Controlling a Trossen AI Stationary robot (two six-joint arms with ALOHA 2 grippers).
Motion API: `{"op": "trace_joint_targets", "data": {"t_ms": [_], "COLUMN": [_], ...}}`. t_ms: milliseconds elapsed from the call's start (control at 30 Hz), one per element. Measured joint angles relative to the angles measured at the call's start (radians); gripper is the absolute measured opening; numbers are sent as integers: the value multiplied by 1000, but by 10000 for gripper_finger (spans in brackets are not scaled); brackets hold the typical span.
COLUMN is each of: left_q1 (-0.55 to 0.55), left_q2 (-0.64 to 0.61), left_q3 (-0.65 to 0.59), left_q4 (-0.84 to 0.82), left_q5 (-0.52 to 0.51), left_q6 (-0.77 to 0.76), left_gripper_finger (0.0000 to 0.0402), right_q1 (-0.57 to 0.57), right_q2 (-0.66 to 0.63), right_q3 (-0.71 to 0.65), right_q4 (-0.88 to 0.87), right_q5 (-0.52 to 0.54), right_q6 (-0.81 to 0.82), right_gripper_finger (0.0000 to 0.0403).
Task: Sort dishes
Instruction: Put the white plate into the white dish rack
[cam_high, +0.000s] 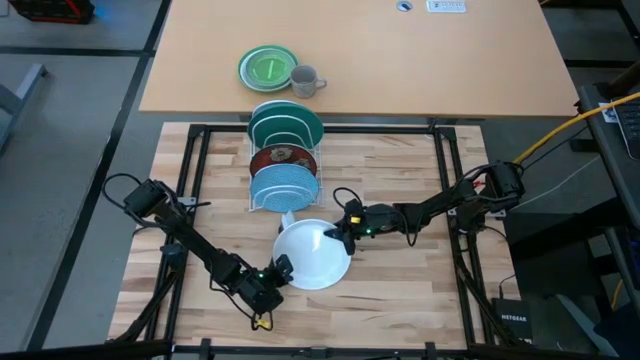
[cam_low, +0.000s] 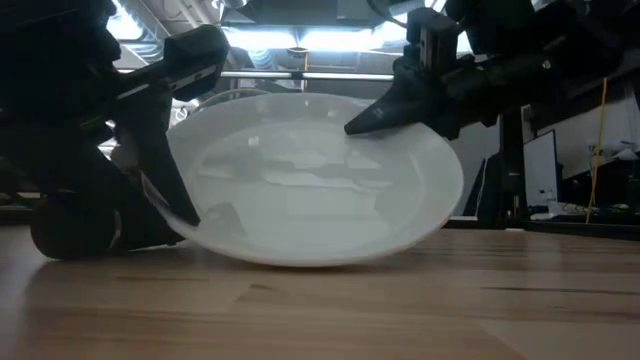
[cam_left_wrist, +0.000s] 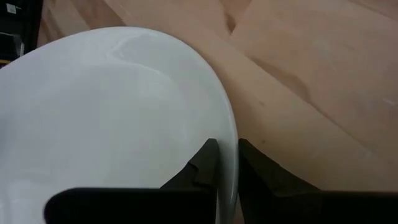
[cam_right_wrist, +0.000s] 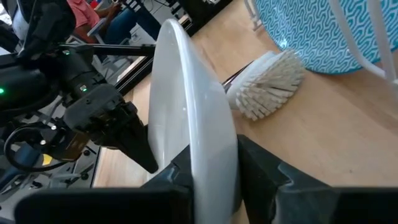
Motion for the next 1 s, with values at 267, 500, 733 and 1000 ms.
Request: {"op": "trace_joint_targets", "data": {"t_ms": [267, 500, 733, 1000], "left_q1": [0, -8, -42, -77], "left_q2": [0, 0, 4, 2], "left_q3": [0, 0, 38, 128], "left_q4": [-3, -4, -8, 4], "left_q5": [-6, -24, -28, -27], "left_q6": [-1, -83, -204, -250], "left_gripper_finger": [44, 75, 102, 91], "right_q1": [0, 3, 0, 0], "right_q2": [1, -10, -11, -11], "right_q3": [-1, -1, -1, -1], "right_q4": [0, 10, 15, 150], "right_q5": [20, 58, 60, 59], "right_q6": [3, -62, -79, -168], "right_gripper_finger": [74, 70, 68, 53]}}
